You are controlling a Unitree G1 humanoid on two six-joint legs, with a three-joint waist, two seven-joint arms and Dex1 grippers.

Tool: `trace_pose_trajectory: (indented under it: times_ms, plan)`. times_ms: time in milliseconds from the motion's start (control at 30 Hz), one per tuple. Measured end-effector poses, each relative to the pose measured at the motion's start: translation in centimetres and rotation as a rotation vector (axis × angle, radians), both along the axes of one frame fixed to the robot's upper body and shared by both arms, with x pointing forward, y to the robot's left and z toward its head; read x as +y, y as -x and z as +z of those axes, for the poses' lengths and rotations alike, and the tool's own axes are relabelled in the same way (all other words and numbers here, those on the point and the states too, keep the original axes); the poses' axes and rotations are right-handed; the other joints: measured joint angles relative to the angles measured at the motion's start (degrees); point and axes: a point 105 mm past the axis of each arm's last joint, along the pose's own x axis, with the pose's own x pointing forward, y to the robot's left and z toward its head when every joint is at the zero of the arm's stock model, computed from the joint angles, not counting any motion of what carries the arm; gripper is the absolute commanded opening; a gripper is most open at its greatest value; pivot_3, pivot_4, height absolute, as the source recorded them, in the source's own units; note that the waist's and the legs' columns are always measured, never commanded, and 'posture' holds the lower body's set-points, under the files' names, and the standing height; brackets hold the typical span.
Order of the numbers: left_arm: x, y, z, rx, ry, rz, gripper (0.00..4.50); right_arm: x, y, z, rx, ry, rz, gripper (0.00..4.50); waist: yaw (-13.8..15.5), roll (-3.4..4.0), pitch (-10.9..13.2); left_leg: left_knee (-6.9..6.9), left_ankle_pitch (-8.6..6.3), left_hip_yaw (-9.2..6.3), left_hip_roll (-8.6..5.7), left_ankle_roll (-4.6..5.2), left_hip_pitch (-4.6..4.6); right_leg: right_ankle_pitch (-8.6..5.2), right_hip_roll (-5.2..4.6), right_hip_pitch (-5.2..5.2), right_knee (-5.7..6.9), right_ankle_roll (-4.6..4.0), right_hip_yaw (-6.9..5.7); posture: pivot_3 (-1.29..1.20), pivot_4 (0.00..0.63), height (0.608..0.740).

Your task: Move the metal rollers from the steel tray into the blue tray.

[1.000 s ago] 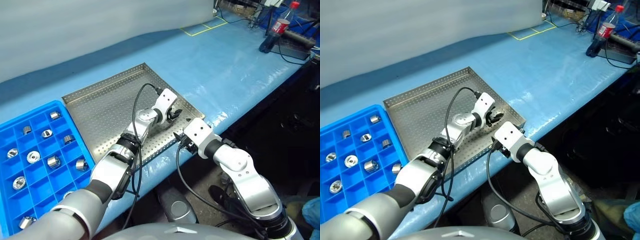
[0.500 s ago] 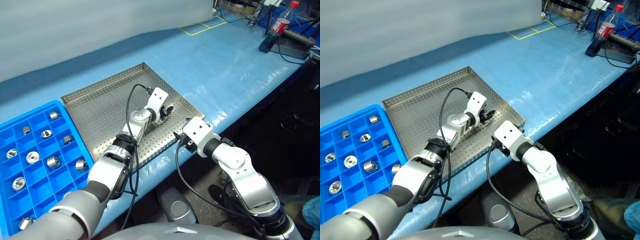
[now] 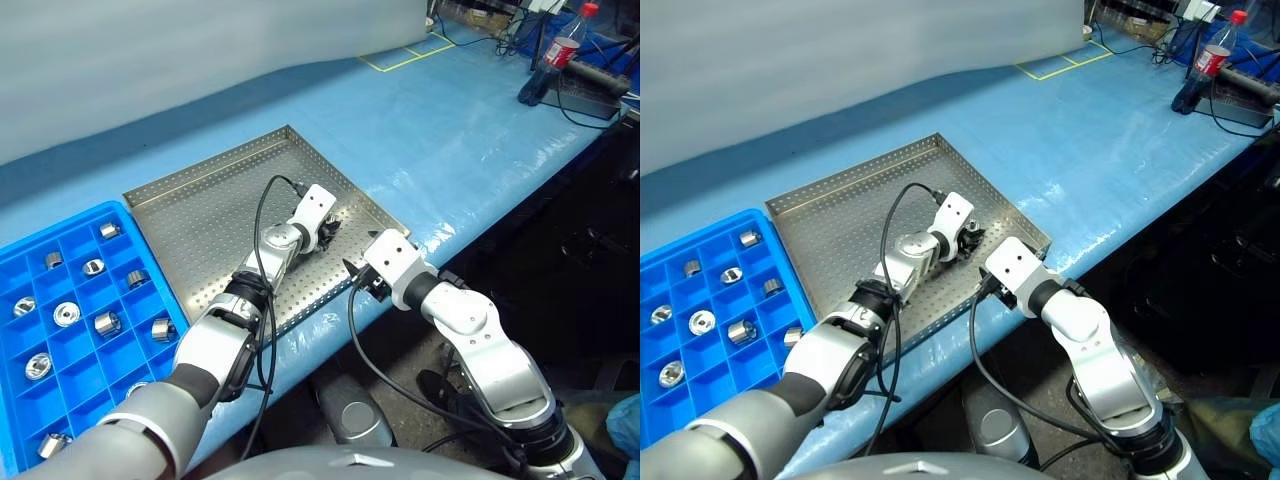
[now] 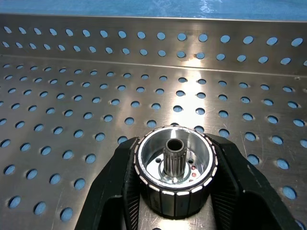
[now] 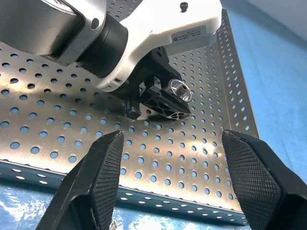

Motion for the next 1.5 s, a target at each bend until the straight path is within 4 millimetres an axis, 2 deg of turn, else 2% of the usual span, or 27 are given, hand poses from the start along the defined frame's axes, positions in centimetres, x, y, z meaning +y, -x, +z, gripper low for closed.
trace_pose_trajectory:
  times_ms: [167,233,300,333,467,533,633,767,900,1100,1267,1500]
  plan:
    - [0.7,0.0,0.3,-0.006,0.050,0.023,1.71,0.2,-0.3,-0.2,0.008,-0.022,0.005,3.40,0.0,0.00,0.0,-0.02,0.00,0.01,0.00,0.00,-0.04,0.00,0.00,-0.04,0.01,0.00,0.03,-0.43,0.150,0.740]
    - [1.4,0.0,1.3,-0.033,0.102,0.032,1.71,0.6,-0.5,-0.3,0.030,-0.080,0.006,3.40,0.1,-0.02,0.0,-0.01,0.00,0.02,0.06,0.00,-0.06,0.00,0.01,-0.11,0.09,-0.01,0.06,-0.41,0.150,0.740]
    - [2.6,0.1,3.3,-0.082,0.147,0.029,1.71,0.9,-0.8,-0.3,0.064,-0.160,0.022,3.40,0.4,-0.02,0.1,0.00,0.00,0.02,0.09,0.00,-0.07,0.01,0.01,-0.10,0.14,-0.01,0.11,-0.37,0.150,0.740]
    - [3.5,0.3,4.3,-0.107,0.164,0.024,1.71,1.2,-0.9,-0.2,0.080,-0.202,0.042,3.40,0.4,-0.03,0.1,-0.02,0.00,0.03,0.10,0.00,-0.06,0.01,0.02,-0.11,0.16,-0.01,0.17,-0.36,0.150,0.740]
    - [10.0,3.5,8.6,-0.192,0.119,0.008,1.71,2.5,-0.8,0.6,0.148,-0.344,0.190,3.40,1.1,0.02,0.1,-0.12,0.01,-0.03,0.22,-0.01,0.25,0.00,0.16,-0.10,0.27,-0.05,0.33,-0.27,0.150,0.740]
    - [12.9,5.6,9.4,-0.190,0.075,0.038,1.71,3.5,-0.2,1.2,0.175,-0.392,0.292,3.40,2.5,0.03,0.2,-0.17,0.01,-0.06,0.24,-0.01,0.36,-0.03,0.18,-0.04,0.27,-0.09,0.33,-0.23,0.150,0.740]
    - [16.1,8.9,10.2,-0.187,0.004,0.093,1.71,5.3,1.1,2.0,0.231,-0.476,0.461,3.40,6.1,0.02,0.2,-0.21,0.00,-0.12,0.23,-0.02,0.36,-0.07,0.12,-0.03,0.22,-0.16,0.26,-0.17,0.150,0.740]
    - [19.4,13.3,9.5,-0.146,-0.068,0.187,1.71,7.1,2.5,2.3,0.297,-0.497,0.620,3.40,11.2,0.00,0.2,-0.25,-0.08,-0.16,0.19,0.00,0.31,-0.12,-0.05,-0.10,0.18,-0.41,0.13,-0.07,0.150,0.740]
    - [21.2,16.4,9.9,-0.154,-0.047,0.310,1.71,8.0,2.4,1.8,0.341,-0.469,0.665,3.40,17.6,-0.06,0.2,-0.17,-0.10,-0.39,0.08,-0.01,0.03,-0.14,-0.23,-0.24,0.18,-0.61,-0.20,-0.01,0.150,0.740]
    - [23.3,18.4,7.6,-0.062,-0.067,0.455,1.71,8.6,2.2,1.3,0.353,-0.436,0.686,3.40,23.5,-0.06,0.2,-0.05,-0.09,-0.42,0.06,-0.01,-0.07,-0.31,-0.26,-0.26,0.19,-0.94,-0.34,0.02,0.150,0.740]
    - [23.8,19.1,6.7,-0.044,-0.053,0.506,1.71,8.6,1.3,1.3,0.321,-0.402,0.650,3.40,25.9,-0.09,0.2,0.05,-0.08,-0.43,0.07,-0.01,-0.05,-0.38,-0.28,-0.18,0.20,-1.11,-0.46,0.02,0.150,0.740]
    - [24.1,19.1,6.0,-0.032,-0.045,0.517,1.71,8.7,1.2,0.8,0.321,-0.375,0.635,3.40,26.5,-0.08,0.2,0.05,-0.07,-0.46,0.01,-0.02,-0.05,-0.40,-0.27,-0.15,0.20,-1.18,-0.62,0.02,0.150,0.740]
